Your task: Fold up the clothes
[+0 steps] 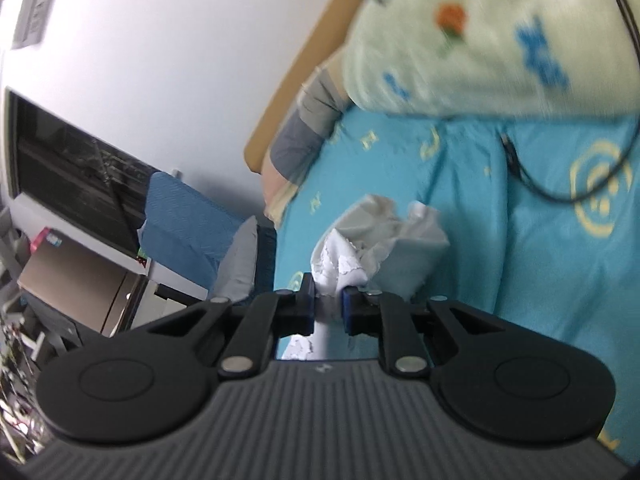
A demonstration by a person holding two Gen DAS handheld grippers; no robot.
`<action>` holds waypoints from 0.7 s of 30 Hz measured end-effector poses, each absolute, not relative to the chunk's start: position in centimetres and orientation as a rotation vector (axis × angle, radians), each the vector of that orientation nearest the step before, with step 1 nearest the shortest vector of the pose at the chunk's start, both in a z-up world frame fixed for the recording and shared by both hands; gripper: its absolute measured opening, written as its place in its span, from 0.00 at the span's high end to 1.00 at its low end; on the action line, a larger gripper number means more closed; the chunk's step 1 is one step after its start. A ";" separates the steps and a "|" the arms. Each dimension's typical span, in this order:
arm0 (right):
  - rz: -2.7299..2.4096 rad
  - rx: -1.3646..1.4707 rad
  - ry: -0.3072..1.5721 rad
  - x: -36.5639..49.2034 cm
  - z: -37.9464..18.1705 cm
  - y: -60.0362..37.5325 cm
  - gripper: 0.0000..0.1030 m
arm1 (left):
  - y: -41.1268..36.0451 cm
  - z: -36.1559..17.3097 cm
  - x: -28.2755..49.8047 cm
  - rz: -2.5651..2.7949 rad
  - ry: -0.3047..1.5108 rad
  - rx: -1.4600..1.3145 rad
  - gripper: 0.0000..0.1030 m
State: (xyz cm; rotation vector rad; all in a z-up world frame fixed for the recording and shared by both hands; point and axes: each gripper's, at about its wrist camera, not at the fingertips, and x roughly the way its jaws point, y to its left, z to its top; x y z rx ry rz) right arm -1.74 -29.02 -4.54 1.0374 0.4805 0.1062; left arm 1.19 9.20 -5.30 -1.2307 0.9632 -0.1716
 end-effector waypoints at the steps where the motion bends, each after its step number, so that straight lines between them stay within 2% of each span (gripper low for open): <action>1: 0.103 1.042 0.463 -2.2 -3.6 -29.6 0.85 | 8.2 -3.7 1.5 -0.194 0.962 -1.204 0.80; 6: 0.043 1.036 0.355 -6.1 1.8 -35.3 0.86 | 0.6 3.3 3.2 -0.327 1.001 -1.094 0.80; 12: -0.107 1.049 0.251 -10.9 8.1 -46.5 0.88 | -15.2 9.7 4.6 -0.576 1.048 -1.043 0.80; 16: -0.230 0.983 0.141 -14.3 14.3 -54.4 0.88 | -26.0 13.9 5.5 -0.746 1.072 -1.006 0.80; 21: -0.353 0.828 -0.059 -20.3 21.4 -60.9 0.88 | -38.1 16.7 5.4 -1.048 0.992 -0.948 0.80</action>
